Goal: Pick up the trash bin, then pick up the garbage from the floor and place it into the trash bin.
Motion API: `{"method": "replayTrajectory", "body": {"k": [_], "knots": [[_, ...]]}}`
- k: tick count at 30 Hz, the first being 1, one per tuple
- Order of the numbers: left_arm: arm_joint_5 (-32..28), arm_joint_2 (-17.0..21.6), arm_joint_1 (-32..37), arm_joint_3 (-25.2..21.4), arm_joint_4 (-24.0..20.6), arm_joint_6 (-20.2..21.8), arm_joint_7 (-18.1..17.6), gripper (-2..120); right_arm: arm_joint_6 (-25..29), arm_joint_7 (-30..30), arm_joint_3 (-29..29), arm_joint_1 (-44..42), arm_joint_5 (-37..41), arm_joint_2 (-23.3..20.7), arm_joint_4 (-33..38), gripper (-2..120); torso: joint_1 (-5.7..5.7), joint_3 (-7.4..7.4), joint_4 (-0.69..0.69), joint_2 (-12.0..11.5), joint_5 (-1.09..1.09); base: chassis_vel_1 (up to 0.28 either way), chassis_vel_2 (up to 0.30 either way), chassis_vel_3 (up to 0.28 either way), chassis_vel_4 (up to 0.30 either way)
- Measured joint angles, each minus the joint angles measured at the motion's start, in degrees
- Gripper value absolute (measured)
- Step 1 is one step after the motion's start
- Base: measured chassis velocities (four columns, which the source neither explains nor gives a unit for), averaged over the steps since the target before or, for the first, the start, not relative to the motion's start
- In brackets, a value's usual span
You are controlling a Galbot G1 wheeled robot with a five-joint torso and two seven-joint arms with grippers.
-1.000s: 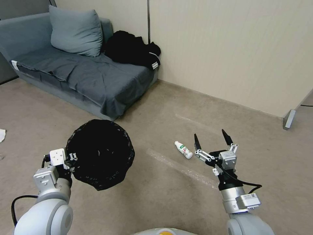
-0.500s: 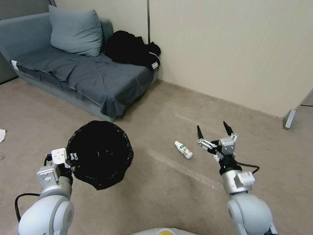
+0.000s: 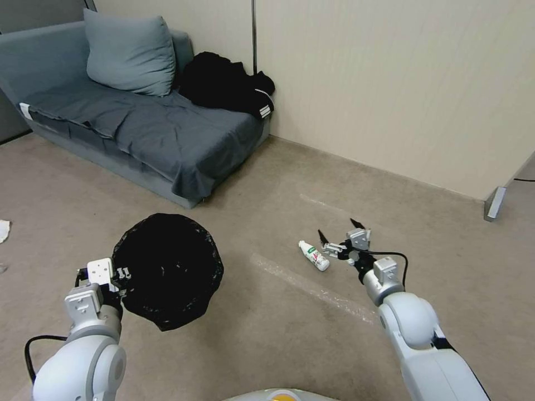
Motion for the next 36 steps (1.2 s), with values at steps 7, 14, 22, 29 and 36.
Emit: {"method": "replayTrajectory", "body": {"k": [7,14,22,29,36], "knots": [[0.2,0.0,-0.1,0.2,0.6,0.5,-0.3,1,1.7,-3.6,-7.0,8.0,1.0,-3.2,-15.5,100,0.00,0.00,0.00,0.0,0.02,0.000,0.000,0.000,0.000],[0.6,-0.2,0.4,0.4,0.9,0.5,-0.4,1,3.9,-8.3,-9.4,15.3,0.3,-1.6,-29.6,100,0.00,0.00,0.00,0.0,0.00,0.000,0.000,0.000,0.000],[0.6,-0.3,1.0,0.4,0.9,0.3,-0.3,1,5.1,-9.3,-10.1,19.1,-0.6,0.5,-37.3,100,0.00,0.00,-0.01,0.0,0.00,0.000,0.000,0.000,0.000],[0.6,-0.8,1.3,0.6,0.6,0.2,-0.4,1,7.1,-9.8,-10.1,22.9,-1.3,2.0,-43.0,100,0.00,0.00,0.00,0.0,0.00,0.000,0.000,0.000,0.000],[0.6,-1.4,1.7,0.5,0.4,0.1,-0.4,1,9.6,-9.9,-9.4,29.1,-3.5,4.4,-53.0,100,0.00,0.00,0.00,0.0,-0.01,0.000,0.000,0.000,0.000]]}}
